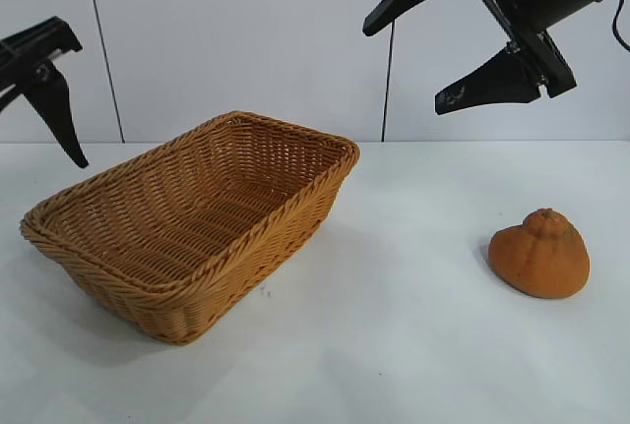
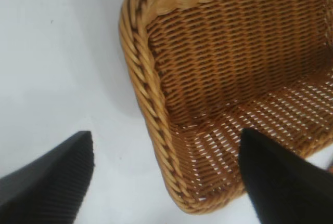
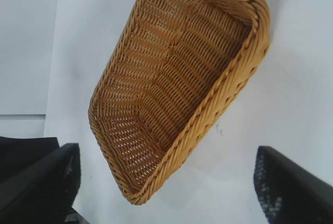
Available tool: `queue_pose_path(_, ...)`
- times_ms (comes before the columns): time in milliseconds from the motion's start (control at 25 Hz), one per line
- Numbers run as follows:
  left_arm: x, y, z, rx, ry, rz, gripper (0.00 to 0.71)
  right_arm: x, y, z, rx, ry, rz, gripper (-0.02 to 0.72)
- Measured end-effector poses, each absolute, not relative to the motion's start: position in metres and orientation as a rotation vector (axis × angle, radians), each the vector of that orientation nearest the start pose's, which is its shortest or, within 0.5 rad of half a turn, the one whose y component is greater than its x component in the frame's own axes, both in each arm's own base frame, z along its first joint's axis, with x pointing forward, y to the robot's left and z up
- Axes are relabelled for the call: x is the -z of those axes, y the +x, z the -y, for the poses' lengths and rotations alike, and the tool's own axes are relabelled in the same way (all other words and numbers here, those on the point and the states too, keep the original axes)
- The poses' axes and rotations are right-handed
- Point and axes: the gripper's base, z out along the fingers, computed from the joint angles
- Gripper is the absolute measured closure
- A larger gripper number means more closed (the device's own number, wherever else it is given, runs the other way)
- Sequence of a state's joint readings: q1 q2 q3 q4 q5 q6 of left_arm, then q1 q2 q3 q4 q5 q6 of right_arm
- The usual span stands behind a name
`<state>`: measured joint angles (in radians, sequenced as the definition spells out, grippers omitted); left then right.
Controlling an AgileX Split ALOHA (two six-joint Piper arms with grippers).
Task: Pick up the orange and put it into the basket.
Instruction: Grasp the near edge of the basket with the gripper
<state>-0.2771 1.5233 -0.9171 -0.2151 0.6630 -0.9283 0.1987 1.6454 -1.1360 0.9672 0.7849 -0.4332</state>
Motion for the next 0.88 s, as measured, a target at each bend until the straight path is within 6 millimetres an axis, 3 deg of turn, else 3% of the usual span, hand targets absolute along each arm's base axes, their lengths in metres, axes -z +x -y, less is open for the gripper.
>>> queue_pose_path(520,-0.136,0.302,0.111,0.433,-1.239,-2.682,0.161,-0.259,0.324,-0.119,-1.009,-0.052,-2.538,0.085)
queue_pose_path(680,-0.126,0.305,0.111,0.42,-1.247,-2.681,0.172,-0.259,0.324,-0.119,-1.009,-0.052,-2.538,0.085)
queue_pose_path(760,-0.125,0.305,0.111,0.421,-1.247,-2.68,0.249,-0.259,0.324,-0.119,-1.009,-0.052,-2.538,0.085)
queue_pose_path(880,-0.125,0.305,0.111,0.421,-1.247,-2.68,0.5,-0.259,0.324,-0.119,-1.009,-0.052,-2.538,0.085)
